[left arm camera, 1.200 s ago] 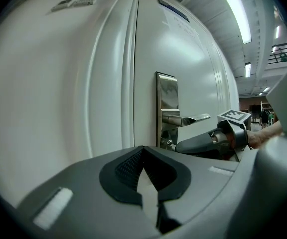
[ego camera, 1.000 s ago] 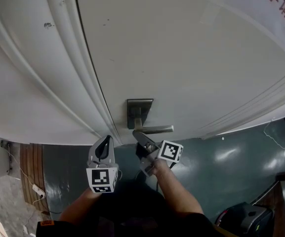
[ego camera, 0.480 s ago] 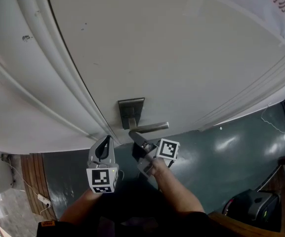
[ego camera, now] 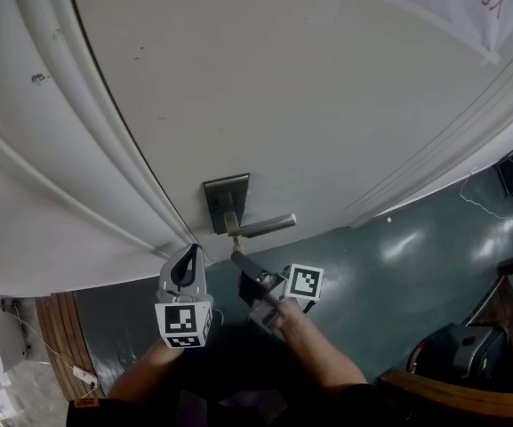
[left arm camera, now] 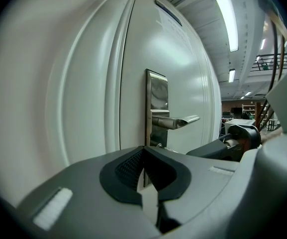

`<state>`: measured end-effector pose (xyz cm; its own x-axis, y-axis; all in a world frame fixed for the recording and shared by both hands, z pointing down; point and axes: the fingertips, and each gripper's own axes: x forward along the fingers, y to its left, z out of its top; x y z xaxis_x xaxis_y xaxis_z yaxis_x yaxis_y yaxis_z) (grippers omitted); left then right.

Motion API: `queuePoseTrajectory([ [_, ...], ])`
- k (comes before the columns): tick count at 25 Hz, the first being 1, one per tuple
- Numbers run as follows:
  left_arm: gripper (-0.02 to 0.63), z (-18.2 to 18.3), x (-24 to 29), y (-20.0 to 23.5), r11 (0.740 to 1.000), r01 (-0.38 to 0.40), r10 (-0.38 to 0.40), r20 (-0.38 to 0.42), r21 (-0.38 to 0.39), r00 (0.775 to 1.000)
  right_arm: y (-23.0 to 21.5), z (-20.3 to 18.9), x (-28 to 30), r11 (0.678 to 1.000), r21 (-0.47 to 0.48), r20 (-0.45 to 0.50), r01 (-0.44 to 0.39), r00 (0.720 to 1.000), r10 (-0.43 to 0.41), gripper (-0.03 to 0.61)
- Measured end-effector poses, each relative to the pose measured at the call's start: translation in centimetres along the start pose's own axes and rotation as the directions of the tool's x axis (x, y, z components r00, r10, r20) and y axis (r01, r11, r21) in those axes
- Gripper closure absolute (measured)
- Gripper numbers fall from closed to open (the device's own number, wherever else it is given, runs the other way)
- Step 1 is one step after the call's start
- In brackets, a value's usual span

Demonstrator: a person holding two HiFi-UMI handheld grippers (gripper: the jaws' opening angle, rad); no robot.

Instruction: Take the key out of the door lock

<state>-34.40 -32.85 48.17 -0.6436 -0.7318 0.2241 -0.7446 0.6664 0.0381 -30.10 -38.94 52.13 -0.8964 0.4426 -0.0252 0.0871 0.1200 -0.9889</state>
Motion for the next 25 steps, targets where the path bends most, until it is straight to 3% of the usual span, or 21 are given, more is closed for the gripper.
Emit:
queuePoseTrajectory([
  [10,0.595,0.7,-0.5,-1.1,0.994,0.105,-0.105,0.034,-0.007,0.994,0.7,-1.4,-2.6,1.000,0.002,0.072,0.030,0.997,-0.030,0.565],
  [18,0.596,0.5,-1.8,-1.3,0.974,0.225,-0.225,0.068,-0.002,0.972,1.7,-4.6,-3.9,0.997,0.007,0.159,0.079,0.984,-0.079,0.565],
  [25,0.596,1.0,-3.4,-2.1,0.968,0.250,-0.249,0.088,0.005,0.964,3.6,-6.4,-5.9,0.998,-0.014,0.207,0.063,0.977,-0.059,0.565],
])
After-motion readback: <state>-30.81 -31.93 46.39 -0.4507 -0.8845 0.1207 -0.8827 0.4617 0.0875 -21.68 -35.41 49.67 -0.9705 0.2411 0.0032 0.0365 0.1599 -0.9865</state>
